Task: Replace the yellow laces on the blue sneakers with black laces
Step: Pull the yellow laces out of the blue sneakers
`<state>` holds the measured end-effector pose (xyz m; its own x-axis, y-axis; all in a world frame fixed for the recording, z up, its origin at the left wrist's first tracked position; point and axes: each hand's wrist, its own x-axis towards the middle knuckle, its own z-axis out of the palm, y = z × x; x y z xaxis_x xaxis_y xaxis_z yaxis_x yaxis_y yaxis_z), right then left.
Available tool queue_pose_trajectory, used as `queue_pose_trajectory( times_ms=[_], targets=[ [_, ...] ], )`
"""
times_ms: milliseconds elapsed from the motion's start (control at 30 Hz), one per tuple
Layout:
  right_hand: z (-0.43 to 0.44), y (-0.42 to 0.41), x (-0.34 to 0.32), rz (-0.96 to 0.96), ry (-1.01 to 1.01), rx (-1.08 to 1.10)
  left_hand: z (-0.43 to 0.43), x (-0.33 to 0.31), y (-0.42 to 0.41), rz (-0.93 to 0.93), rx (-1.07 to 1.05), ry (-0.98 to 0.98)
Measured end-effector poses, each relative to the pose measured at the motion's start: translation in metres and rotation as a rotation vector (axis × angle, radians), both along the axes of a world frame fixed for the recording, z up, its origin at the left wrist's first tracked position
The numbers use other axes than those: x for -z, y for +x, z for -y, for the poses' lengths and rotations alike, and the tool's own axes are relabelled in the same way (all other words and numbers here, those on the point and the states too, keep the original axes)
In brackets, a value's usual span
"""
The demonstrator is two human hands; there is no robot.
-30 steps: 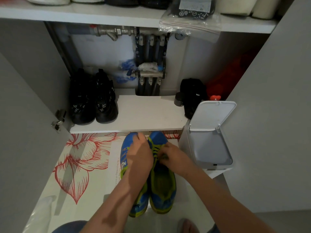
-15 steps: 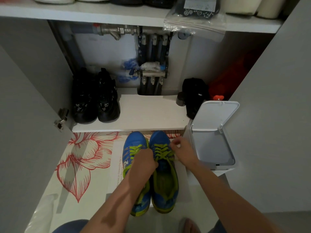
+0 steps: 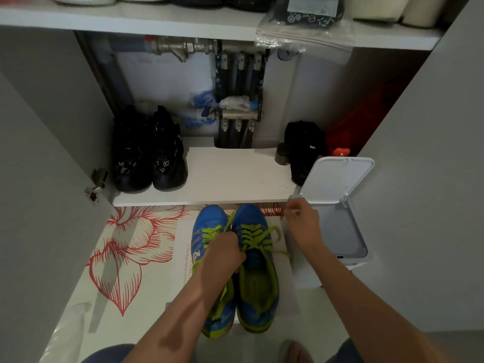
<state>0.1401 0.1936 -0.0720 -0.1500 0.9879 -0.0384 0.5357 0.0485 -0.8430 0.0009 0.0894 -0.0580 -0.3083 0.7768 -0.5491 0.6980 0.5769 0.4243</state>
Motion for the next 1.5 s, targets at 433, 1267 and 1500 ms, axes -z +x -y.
queue_pose_trajectory(
  times_ms=[433, 1267, 1500],
  targets=[
    [0.028, -0.020, 0.001, 0.679, 0.434, -0.546, -0.003, -0.002, 0.002, -0.048, 0.043, -0.023],
    [0.024, -0.016, -0.002, 0.384, 0.278, -0.415, -0.001, -0.004, 0.002, -0.050, 0.084, -0.003],
    [0.009, -0.005, -0.014, 0.129, -0.038, -0.217, 0.000, -0.002, 0.004, -0.063, 0.100, 0.099]
  ],
)
